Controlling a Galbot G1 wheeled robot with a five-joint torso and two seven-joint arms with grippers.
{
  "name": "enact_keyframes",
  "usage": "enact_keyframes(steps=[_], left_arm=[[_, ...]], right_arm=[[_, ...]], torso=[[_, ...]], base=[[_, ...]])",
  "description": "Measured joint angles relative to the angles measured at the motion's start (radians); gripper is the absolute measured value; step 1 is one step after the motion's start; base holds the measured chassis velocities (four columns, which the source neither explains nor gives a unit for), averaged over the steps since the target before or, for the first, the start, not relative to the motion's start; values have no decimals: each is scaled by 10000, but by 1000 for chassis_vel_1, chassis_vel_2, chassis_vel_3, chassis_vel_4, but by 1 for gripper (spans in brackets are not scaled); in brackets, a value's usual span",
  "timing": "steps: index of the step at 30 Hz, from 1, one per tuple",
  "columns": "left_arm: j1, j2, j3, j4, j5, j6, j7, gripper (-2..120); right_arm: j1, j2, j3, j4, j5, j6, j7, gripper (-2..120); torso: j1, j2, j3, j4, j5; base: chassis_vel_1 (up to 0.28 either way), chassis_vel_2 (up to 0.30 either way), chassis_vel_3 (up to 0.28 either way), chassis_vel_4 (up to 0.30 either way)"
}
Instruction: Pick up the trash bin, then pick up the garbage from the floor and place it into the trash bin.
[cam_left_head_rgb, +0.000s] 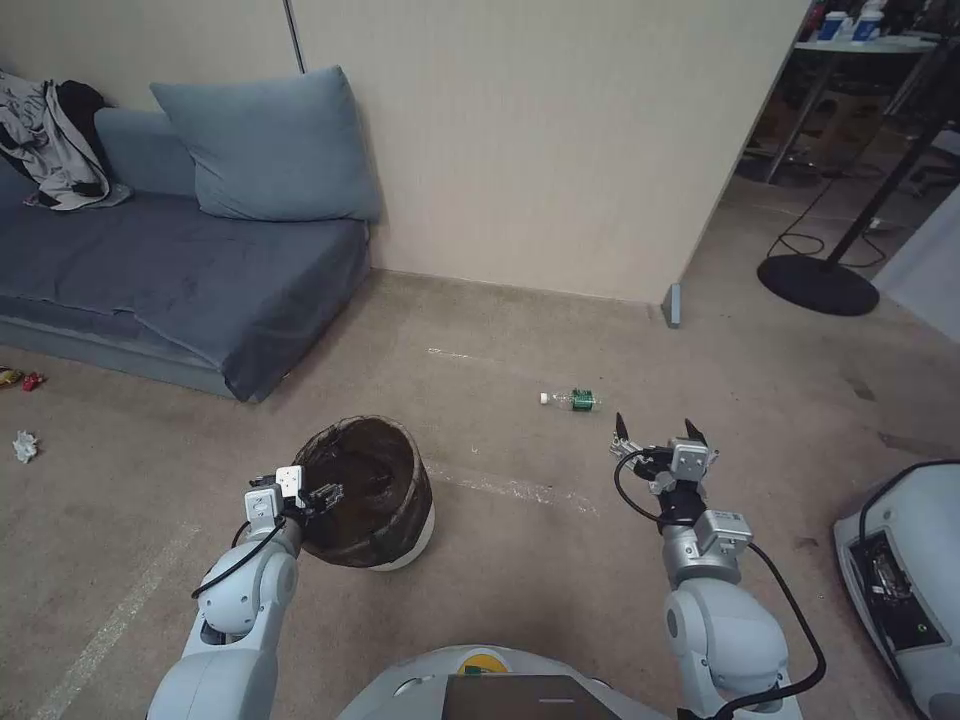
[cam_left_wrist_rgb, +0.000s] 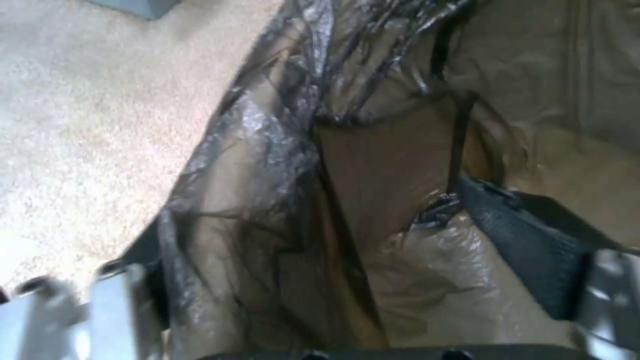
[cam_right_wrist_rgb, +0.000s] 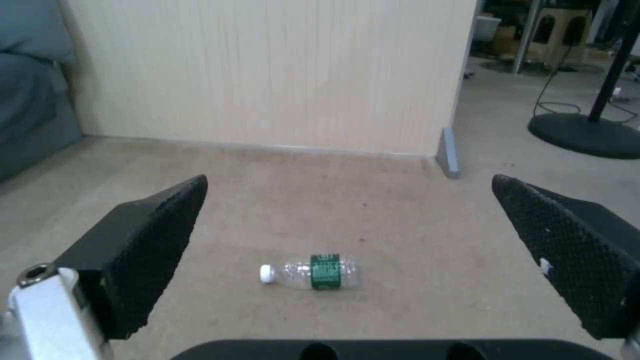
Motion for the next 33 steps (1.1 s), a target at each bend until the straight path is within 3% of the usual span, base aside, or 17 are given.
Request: enact_keyframes(steps=[8, 19, 24, 30, 33], left_arm=[[38, -33, 39, -58, 90, -58, 54, 48], [159, -55, 73, -316, 194, -159, 107, 11], [257, -60, 105, -490, 379, -268, 94, 8], [302, -41, 143, -755, 334, -1117, 83, 6], [370, -24, 163, -1058, 101, -1186, -16, 5]], right_arm=[[5, 0, -11, -36, -7, 39, 23, 100], [3, 0, -10, -39, -14, 92, 61, 100], [5, 0, -10, -32, -22, 128, 102, 100], [-50, 0, 40, 100, -27, 41, 139, 100], [-56, 0, 45, 114, -28, 24, 142, 100]], torso=[[0, 0, 0, 0, -2], [0, 0, 1, 0, -5], [0, -1, 2, 0, -10], [0, -2, 2, -1, -5], [0, -2, 2, 1, -6]], base=[[0, 0, 0, 0], [0, 0, 0, 0], [0, 0, 0, 0], [0, 0, 0, 0], [0, 0, 0, 0]])
